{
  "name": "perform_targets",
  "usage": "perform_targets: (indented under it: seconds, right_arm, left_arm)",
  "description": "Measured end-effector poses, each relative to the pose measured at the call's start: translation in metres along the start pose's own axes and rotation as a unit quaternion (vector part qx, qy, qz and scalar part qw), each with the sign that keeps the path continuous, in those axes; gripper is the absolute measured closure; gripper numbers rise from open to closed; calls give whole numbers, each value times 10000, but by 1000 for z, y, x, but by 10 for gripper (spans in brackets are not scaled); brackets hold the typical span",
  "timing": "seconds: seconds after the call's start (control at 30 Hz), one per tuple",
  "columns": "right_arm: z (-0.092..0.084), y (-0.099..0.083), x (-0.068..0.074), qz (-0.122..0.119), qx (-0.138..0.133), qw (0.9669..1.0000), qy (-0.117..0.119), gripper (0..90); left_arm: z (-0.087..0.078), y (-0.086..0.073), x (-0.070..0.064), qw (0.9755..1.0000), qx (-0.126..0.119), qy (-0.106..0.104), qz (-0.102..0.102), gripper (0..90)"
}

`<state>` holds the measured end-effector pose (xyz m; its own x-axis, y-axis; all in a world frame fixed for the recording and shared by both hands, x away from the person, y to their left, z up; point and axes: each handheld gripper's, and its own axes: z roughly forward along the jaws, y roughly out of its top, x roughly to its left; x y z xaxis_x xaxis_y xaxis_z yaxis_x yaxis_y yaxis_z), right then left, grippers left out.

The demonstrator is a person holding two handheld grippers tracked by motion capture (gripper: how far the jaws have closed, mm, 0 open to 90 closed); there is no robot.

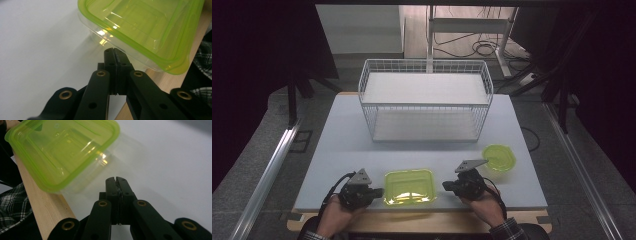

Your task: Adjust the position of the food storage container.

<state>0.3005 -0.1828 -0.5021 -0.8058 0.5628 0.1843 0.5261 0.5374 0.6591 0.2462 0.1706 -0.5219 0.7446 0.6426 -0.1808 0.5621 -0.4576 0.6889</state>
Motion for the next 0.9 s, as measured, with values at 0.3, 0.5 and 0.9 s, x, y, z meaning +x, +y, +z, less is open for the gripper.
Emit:
perform_targets:
  seconds: [0.3,0.5,0.9]
  right_arm:
    - [3,-1,-4,73,82,9999,-32,877]
    - [2,1,-16,109,61,9997,-222,878]
    - [3,5,-32,110,37,9985,-542,874]
  left_arm:
    - [14,12,-7,9997,-34,-195,105,895]
    - [23,23,-8,9995,-44,-238,185,894]
    - [36,33,-10,9992,44,70,380,808]
